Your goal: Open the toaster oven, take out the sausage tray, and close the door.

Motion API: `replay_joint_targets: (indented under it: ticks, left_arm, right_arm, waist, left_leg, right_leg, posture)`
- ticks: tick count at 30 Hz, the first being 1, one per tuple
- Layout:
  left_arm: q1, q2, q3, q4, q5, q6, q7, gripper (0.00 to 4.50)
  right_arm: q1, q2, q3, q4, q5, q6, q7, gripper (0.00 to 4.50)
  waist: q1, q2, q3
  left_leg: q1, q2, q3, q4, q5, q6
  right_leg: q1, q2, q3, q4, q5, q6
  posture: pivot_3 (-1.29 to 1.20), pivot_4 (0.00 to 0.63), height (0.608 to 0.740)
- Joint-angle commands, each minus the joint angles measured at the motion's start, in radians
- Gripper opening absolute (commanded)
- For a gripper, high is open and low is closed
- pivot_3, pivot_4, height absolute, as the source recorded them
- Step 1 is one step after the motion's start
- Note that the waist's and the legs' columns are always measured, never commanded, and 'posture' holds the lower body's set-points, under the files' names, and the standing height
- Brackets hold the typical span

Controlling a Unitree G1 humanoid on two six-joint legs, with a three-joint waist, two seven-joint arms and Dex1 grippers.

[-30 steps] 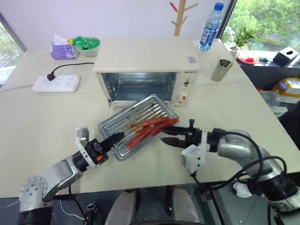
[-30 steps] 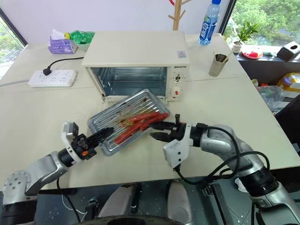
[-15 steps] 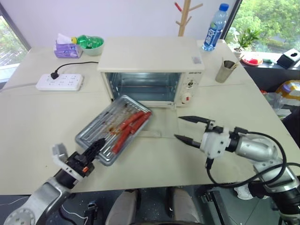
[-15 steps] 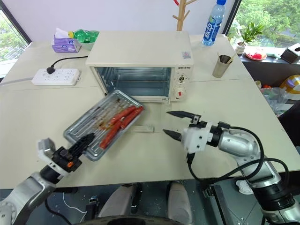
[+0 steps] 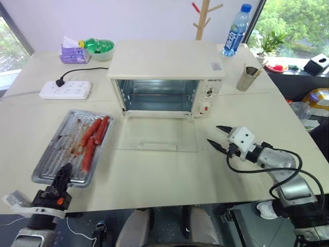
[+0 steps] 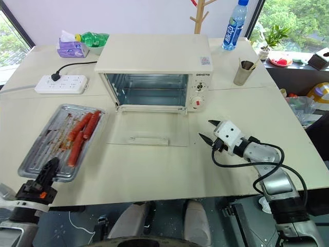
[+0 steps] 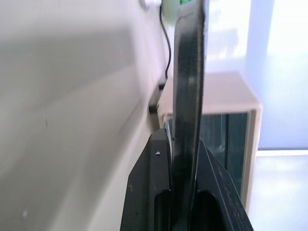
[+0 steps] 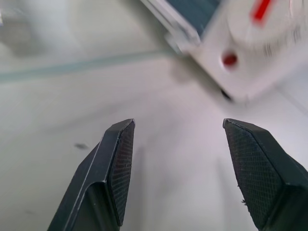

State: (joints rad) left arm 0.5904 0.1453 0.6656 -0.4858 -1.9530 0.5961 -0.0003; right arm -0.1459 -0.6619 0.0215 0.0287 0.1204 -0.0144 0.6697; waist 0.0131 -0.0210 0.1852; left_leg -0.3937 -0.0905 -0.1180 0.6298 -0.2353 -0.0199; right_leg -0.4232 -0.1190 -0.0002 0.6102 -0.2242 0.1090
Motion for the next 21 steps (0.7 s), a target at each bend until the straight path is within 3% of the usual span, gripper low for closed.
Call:
replay_joint_targets:
  ticks: [1, 7, 13, 16, 20, 21]
  left_arm:
    - [-0.011, -0.003, 0.045, -0.004, -0.019, -0.031, -0.018, 0.00]
    - [-0.046, 0.010, 0.064, 0.012, -0.019, -0.058, -0.005, 0.00]
    - [-0.058, 0.020, 0.066, 0.012, -0.019, -0.063, 0.010, 0.00]
    - [-0.062, 0.028, 0.065, 0.012, -0.019, -0.066, 0.014, 0.00]
    - [-0.066, 0.032, 0.065, 0.015, -0.019, -0.069, 0.015, 0.00]
    - [-0.068, 0.034, 0.066, 0.017, -0.019, -0.070, 0.015, 0.00]
  right_arm:
    - [-0.027, 0.017, -0.019, 0.024, -0.016, -0.008, -0.020, 2.98]
    - [-0.025, 0.048, 0.006, 0.105, -0.063, -0.058, -0.035, 2.98]
    - [-0.018, 0.125, 0.050, 0.028, -0.038, 0.000, -0.017, 2.98]
    - [-0.012, 0.154, 0.064, -0.015, -0.025, 0.037, -0.004, 2.14]
    - [-0.014, 0.177, 0.090, -0.044, -0.018, 0.084, 0.017, 0.01]
    - [-0.016, 0.184, 0.097, -0.054, -0.015, 0.095, 0.023, 0.01]
  waist:
    - [0.000, 0.000, 0.000]
    - [0.000, -0.002, -0.001]
    - [-0.004, -0.006, -0.004]
    - [-0.004, -0.006, -0.003]
    - [-0.001, -0.006, -0.003]
    - [-0.001, -0.006, -0.003]
  left_leg:
    - [0.000, 0.000, 0.000, 0.000, 0.000, 0.000]
    - [0.000, 0.000, 0.000, 0.000, 0.000, 0.001]
    - [0.002, 0.002, 0.001, 0.000, 0.000, 0.001]
    - [0.002, 0.003, 0.000, -0.001, -0.001, 0.000]
    - [0.002, 0.002, 0.000, -0.001, -0.001, 0.000]
    - [0.002, 0.002, 0.000, -0.001, -0.001, 0.000]
  right_leg:
    - [0.000, 0.000, 0.000, 0.000, 0.000, 0.000]
    - [0.000, 0.001, 0.000, 0.000, 0.000, 0.000]
    - [0.001, 0.001, 0.000, 0.000, 0.000, 0.000]
    - [0.001, 0.002, 0.000, 0.000, 0.000, 0.001]
    - [0.000, 0.002, 0.000, 0.000, 0.000, 0.000]
    - [0.000, 0.002, 0.000, 0.000, 0.000, 0.000]
  posture:
    - [0.00, 0.150, 0.739]
    - [0.00, 0.150, 0.739]
    - [0.00, 0.150, 0.739]
    - [0.00, 0.150, 0.739]
    - [0.00, 0.150, 0.739]
    - [0.00, 0.150, 0.739]
